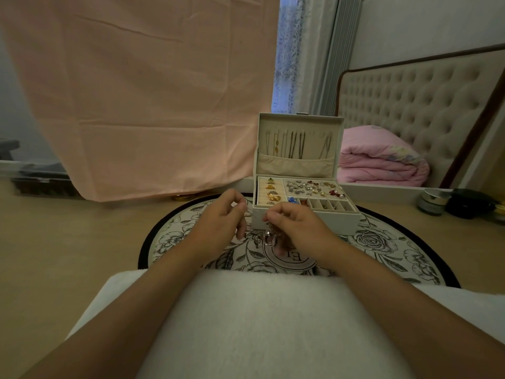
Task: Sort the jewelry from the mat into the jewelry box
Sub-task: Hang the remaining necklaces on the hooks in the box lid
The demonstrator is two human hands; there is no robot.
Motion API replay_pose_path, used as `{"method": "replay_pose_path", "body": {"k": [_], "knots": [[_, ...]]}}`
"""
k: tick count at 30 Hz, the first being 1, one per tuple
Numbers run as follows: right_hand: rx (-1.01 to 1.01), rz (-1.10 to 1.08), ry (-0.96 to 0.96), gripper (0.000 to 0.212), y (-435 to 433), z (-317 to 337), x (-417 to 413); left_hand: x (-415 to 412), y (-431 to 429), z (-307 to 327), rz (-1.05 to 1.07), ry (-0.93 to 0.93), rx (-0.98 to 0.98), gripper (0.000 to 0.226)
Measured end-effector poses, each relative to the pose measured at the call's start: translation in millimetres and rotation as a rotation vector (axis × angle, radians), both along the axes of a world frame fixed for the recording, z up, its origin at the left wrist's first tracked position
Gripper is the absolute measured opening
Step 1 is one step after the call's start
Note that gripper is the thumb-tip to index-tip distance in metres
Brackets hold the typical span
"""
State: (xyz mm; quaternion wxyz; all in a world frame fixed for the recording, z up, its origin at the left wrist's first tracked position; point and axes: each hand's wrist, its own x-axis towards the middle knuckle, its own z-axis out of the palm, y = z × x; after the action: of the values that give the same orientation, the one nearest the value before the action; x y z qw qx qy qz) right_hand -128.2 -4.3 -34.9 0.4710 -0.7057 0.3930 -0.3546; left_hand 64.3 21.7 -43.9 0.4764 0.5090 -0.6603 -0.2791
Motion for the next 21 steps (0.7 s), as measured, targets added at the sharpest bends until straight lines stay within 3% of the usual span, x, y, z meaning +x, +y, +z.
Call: {"method": "replay_pose_path", "body": {"k": [5,9,14,19,21], "knots": [[0.218,0.105,0.065,0.024,1.6,6.1,-5.2,-1.7,3.9,-4.7,0.147,-0.300,-0.080,0.016],[0.389,0.154,-0.069,0.020,-4.3,2.9,-8.8,-0.8,3.0,-10.5,0.214,-0.391,-0.165,0.017],[0.311,0.187,-0.018,0.026,-9.7,4.3,-20.7,-0.3,-0.7,-12.4,0.279,-0.342,-0.144,0.018],[0.237,0.150,0.024,0.019,-9.9,4.6,-21.7,0.6,0.4,-16.4,0.234,-0.544,-0.222,0.003],[0.238,0.155,0.006,0.019,-10.3,5.2,-21.9,1.9,0.7,-16.0,0.138,-0.623,-0.292,0.013]]}}
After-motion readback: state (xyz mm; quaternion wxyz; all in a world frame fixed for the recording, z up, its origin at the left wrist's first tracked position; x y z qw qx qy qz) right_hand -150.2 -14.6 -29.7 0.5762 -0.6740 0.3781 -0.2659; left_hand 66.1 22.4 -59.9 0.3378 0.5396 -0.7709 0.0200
